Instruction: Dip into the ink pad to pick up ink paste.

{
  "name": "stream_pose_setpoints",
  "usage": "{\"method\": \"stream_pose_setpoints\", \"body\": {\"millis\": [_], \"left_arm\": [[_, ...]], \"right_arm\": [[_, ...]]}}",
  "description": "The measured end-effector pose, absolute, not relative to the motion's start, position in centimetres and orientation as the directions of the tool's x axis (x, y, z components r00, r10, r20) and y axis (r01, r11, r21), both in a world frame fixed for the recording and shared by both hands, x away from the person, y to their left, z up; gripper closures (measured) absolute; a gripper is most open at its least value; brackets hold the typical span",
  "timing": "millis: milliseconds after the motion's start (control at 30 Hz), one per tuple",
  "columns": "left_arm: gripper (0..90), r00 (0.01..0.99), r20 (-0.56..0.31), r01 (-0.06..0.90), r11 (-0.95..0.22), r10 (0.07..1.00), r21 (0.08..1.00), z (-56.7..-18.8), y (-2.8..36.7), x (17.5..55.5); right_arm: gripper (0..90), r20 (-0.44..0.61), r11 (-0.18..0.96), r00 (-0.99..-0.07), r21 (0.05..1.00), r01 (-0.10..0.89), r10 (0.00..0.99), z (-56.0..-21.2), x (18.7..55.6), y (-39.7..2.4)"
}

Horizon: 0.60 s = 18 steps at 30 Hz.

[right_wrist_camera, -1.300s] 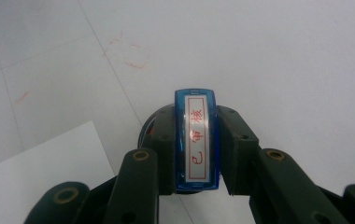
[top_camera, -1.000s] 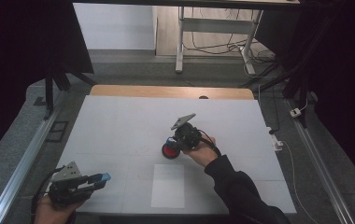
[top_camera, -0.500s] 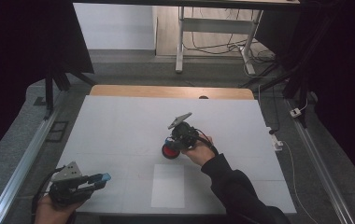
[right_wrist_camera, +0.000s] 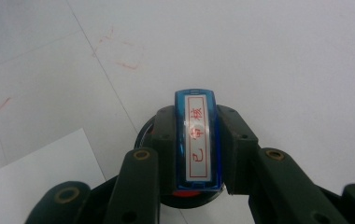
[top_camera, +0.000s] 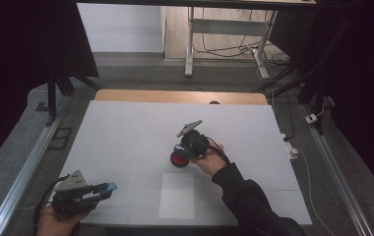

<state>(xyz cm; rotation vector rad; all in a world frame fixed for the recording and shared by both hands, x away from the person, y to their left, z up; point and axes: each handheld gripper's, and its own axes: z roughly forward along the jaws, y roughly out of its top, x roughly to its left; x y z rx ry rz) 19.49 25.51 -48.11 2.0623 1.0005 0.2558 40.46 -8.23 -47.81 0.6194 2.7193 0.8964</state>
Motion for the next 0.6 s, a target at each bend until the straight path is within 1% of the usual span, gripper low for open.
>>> {"method": "stream_pose_setpoints", "body": {"millis": [267, 333, 400, 500, 600], "left_arm": [[68.6, 0.664, -0.16, 0.568, -0.354, 0.73, 0.743, -48.1, 25.5, 19.5], [68.6, 0.664, -0.161, 0.569, -0.354, 0.73, 0.742, -48.1, 25.6, 19.5], [68.6, 0.666, -0.16, 0.568, -0.355, 0.729, 0.742, -48.1, 25.6, 19.5], [68.6, 0.666, -0.16, 0.567, -0.356, 0.728, 0.743, -48.1, 25.6, 19.5], [68.6, 0.666, -0.161, 0.567, -0.354, 0.728, 0.743, -48.1, 25.6, 19.5]], "right_arm": [[71.1, 0.033, 0.666, -0.88, 0.64, 0.382, 0.474, -48.1, 41.3, -9.2], [71.1, 0.04, 0.658, -0.879, 0.647, 0.385, 0.475, -48.2, 41.3, -9.4], [71.1, 0.03, 0.661, -0.878, 0.647, 0.381, 0.477, -48.2, 41.1, -9.2], [71.0, -0.037, 0.689, -0.886, 0.644, 0.332, 0.462, -48.2, 40.5, -8.9], [70.9, -0.065, 0.696, -0.885, 0.645, 0.316, 0.462, -48.2, 40.1, -8.7]]}}
